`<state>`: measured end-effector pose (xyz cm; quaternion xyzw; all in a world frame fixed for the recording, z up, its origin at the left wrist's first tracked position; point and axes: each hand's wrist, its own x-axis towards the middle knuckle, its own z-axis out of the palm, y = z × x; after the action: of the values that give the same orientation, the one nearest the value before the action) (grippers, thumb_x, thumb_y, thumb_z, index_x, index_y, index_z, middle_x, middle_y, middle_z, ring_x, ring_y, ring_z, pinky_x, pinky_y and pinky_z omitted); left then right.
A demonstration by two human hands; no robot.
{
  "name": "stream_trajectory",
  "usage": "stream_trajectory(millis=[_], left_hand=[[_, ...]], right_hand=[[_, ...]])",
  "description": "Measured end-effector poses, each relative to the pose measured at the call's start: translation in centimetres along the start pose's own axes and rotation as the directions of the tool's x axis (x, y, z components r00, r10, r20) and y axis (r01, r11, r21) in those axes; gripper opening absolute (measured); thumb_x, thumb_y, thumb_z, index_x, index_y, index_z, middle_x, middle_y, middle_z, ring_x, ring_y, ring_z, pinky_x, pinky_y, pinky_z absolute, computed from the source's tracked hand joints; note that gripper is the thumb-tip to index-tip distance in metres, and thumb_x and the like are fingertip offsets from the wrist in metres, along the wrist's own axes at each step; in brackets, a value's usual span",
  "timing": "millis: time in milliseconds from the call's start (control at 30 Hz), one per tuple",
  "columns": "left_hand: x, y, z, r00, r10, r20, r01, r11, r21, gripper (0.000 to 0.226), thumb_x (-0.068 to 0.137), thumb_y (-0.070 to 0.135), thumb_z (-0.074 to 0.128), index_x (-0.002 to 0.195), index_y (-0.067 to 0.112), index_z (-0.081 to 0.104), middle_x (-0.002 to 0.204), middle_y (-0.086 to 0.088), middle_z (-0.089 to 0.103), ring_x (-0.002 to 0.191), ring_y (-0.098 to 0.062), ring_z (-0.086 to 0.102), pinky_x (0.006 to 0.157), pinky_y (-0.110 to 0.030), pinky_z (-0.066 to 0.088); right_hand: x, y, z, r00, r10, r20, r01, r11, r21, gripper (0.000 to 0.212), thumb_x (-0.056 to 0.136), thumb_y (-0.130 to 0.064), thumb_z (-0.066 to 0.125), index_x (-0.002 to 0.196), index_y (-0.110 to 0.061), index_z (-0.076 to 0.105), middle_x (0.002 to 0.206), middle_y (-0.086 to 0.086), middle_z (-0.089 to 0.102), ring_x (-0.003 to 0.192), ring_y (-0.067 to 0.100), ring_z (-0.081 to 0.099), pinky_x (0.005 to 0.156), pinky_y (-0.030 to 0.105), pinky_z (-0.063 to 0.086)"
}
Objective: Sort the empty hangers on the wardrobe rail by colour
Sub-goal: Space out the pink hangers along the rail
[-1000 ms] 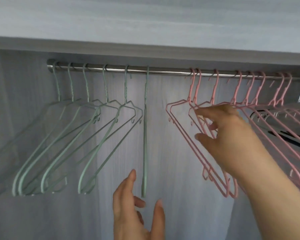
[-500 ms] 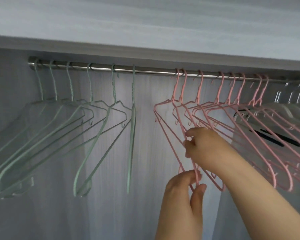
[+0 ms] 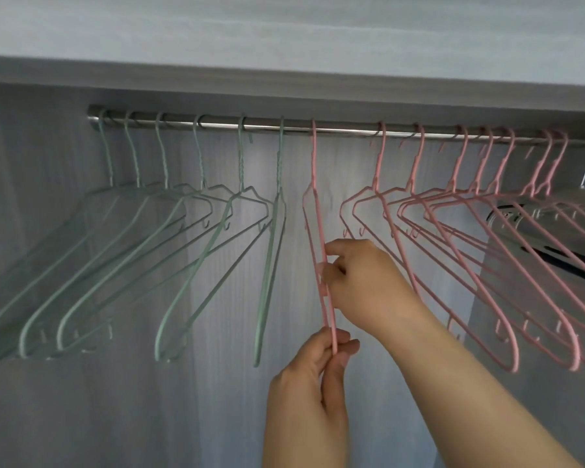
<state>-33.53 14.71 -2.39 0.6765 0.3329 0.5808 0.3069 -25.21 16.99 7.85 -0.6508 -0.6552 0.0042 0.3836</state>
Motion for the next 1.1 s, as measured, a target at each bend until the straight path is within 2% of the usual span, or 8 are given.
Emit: stream_trajectory(millis=[133,233,333,467,533,667,800,1100], left_hand=[[-0.2,0.0,0.1,0.999,0.009,-0.045,-0.006,0.998,0.063,0.020,0.077,0.035,0.046,0.085,0.053,0.052,0.091,0.044,0.060,0.091,0.021,0.055,0.077,0.007,0.033],[-0.8,-0.3,0.1,0.990,0.062,-0.123,-0.045,0.990,0.137,0.042,0.074,0.043,0.045,0.107,0.068,0.041,0.104,0.051,0.050,0.102,0.019,0.050,0.081,0.010,0.029],[-1.7,-0.4,0.4,0.962,0.228,-0.151,-0.173,0.934,0.312,0.065,0.076,0.040,0.040,0.137,0.044,0.018,0.133,0.035,0.037,0.124,0.010,0.033,0.095,0.007,0.019],[-2.6,1.2,1.5,0.865,0.496,-0.075,-0.437,0.820,0.370,0.050,0.090,0.032,0.034,0.138,0.030,0.022,0.145,0.016,0.024,0.136,-0.001,0.020,0.107,-0.008,0.018],[-2.6,2.0,2.4,0.872,0.488,-0.030,-0.460,0.839,0.290,0.040,0.093,0.042,0.025,0.131,0.034,0.032,0.141,0.020,0.034,0.125,0.003,0.040,0.100,-0.008,0.032],[-1.0,2.6,3.5,0.979,0.142,0.145,-0.159,0.981,0.113,0.046,0.079,0.060,0.036,0.125,0.057,0.033,0.116,0.033,0.053,0.107,0.008,0.054,0.093,-0.012,0.043],[-0.4,2.1,3.2,0.982,0.125,0.142,-0.142,0.983,0.120,0.049,0.076,0.032,0.046,0.118,0.055,0.034,0.085,0.029,0.066,0.088,0.006,0.063,0.077,-0.003,0.044],[-0.8,1.4,2.5,0.986,0.160,0.050,-0.167,0.967,0.191,0.049,0.078,0.022,0.049,0.123,0.042,0.047,0.093,0.011,0.072,0.084,-0.002,0.065,0.075,0.002,0.040]], right_hand=[[-0.4,0.0,-0.1,1.000,-0.007,0.012,0.008,1.000,-0.021,0.031,0.094,-0.023,0.042,0.117,-0.005,0.054,0.103,0.014,0.067,0.090,0.026,0.064,0.082,0.035,0.051],[-1.2,0.9,-2.3,0.978,-0.100,-0.184,0.081,0.990,-0.112,0.032,0.092,-0.027,0.048,0.121,-0.017,0.056,0.114,0.004,0.065,0.097,0.022,0.063,0.083,0.022,0.044],[-1.5,2.4,-5.3,0.933,-0.105,-0.343,0.053,0.986,-0.157,0.039,0.089,-0.021,0.052,0.128,-0.022,0.050,0.133,0.002,0.052,0.114,0.021,0.055,0.092,0.024,0.039],[-1.4,4.2,-5.2,0.978,0.158,-0.134,-0.168,0.984,-0.065,0.053,0.093,-0.025,0.045,0.142,-0.016,0.027,0.144,0.006,0.041,0.127,0.025,0.045,0.106,0.035,0.035],[-1.5,4.1,-4.0,0.957,0.291,-0.001,-0.280,0.919,0.278,0.053,0.095,-0.027,0.041,0.142,-0.016,0.021,0.136,0.008,0.049,0.114,0.024,0.054,0.100,0.036,0.043],[-1.2,4.0,-2.0,0.904,0.413,0.113,-0.331,0.506,0.796,0.035,0.097,-0.015,0.036,0.132,-0.011,0.040,0.074,0.004,0.054,0.047,0.011,0.045,0.048,0.021,0.039],[-1.2,3.4,-1.0,0.904,0.409,0.122,-0.279,0.351,0.894,0.035,0.097,-0.007,0.032,0.129,-0.012,0.046,0.058,0.000,0.038,0.032,0.004,0.025,0.032,0.014,0.021],[-0.9,2.2,-0.4,0.918,0.363,0.162,-0.278,0.297,0.914,0.039,0.096,-0.004,0.029,0.131,-0.010,0.044,0.059,0.000,0.037,0.032,0.004,0.025,0.032,0.014,0.021]])
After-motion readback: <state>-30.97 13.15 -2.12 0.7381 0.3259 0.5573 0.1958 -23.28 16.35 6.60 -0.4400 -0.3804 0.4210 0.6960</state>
